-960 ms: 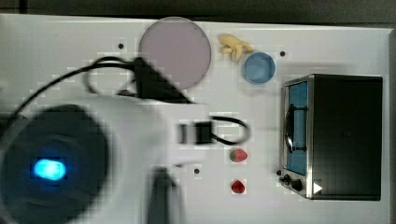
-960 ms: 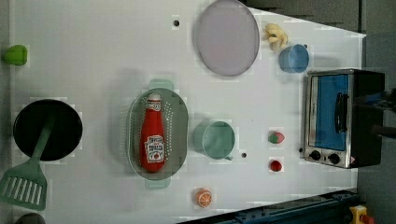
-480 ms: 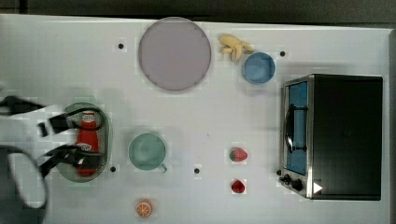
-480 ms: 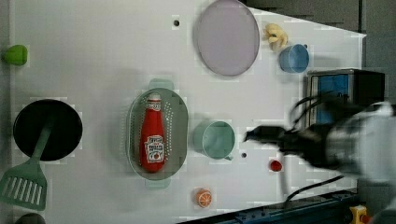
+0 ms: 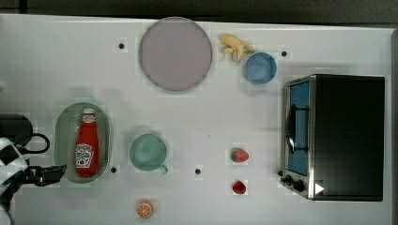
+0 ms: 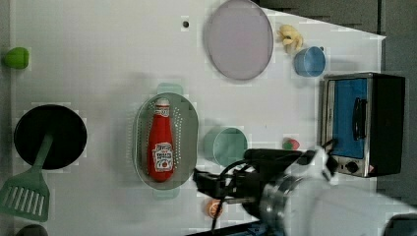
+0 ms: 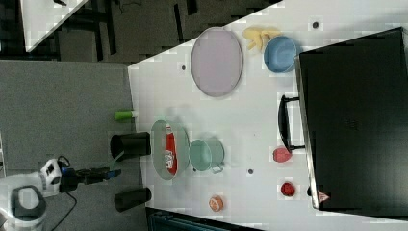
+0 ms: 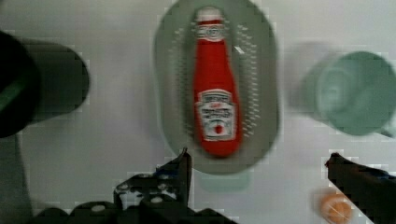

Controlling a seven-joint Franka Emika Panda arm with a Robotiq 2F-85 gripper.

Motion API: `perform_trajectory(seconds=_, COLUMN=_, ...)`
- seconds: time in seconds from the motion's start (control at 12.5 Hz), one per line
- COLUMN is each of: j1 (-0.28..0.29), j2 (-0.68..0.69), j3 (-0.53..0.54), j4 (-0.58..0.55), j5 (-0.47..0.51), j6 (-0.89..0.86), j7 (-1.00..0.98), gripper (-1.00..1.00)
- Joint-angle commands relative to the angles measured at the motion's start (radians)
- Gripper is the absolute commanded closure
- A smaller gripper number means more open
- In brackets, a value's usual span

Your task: Pick ketchup from strainer and place it on the table

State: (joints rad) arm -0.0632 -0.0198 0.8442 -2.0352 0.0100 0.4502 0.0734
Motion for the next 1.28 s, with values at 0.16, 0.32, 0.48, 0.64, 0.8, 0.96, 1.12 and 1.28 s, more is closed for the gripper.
perform_trajectory(seconds=0.16, j1=-0.023, j2=0.105, j3=0.001, j4=-0.178, j5=-0.034, j6=0.237, j7=0.051, gripper=-1.00)
perform_trajectory(seconds=0.32, j1=-0.023, j2=0.157, j3=-0.003, j4=-0.240, j5=-0.111, j6=0.363, j7=0.051, gripper=-1.00)
perform_trajectory(seconds=0.48, j1=-0.023, j2=0.223, j3=-0.006, j4=-0.269, j5=-0.173, j6=0.456, j7=0.052, gripper=-1.00)
perform_trajectory(seconds=0.64, j1=-0.023, j2=0.299, j3=-0.015, j4=-0.270, j5=-0.218, j6=0.510, j7=0.053, gripper=-1.00)
perform_trajectory(seconds=0.8, j1=-0.022, j2=0.369, j3=-0.030, j4=-0.265, j5=-0.280, j6=0.545, j7=0.053, gripper=-1.00)
perform_trajectory(seconds=0.96, j1=-0.021, j2=0.433, j3=-0.046, j4=-0.258, j5=-0.336, j6=0.579, j7=0.069, gripper=-1.00)
perform_trajectory(seconds=1.12, j1=-0.015, j2=0.493, j3=-0.064, j4=-0.253, j5=-0.387, j6=0.614, j7=0.117, gripper=-1.00)
perform_trajectory(seconds=1.28, j1=0.000, j2=0.550, j3=-0.084, j4=-0.229, j5=-0.448, j6=0.621, j7=0.170, gripper=-1.00)
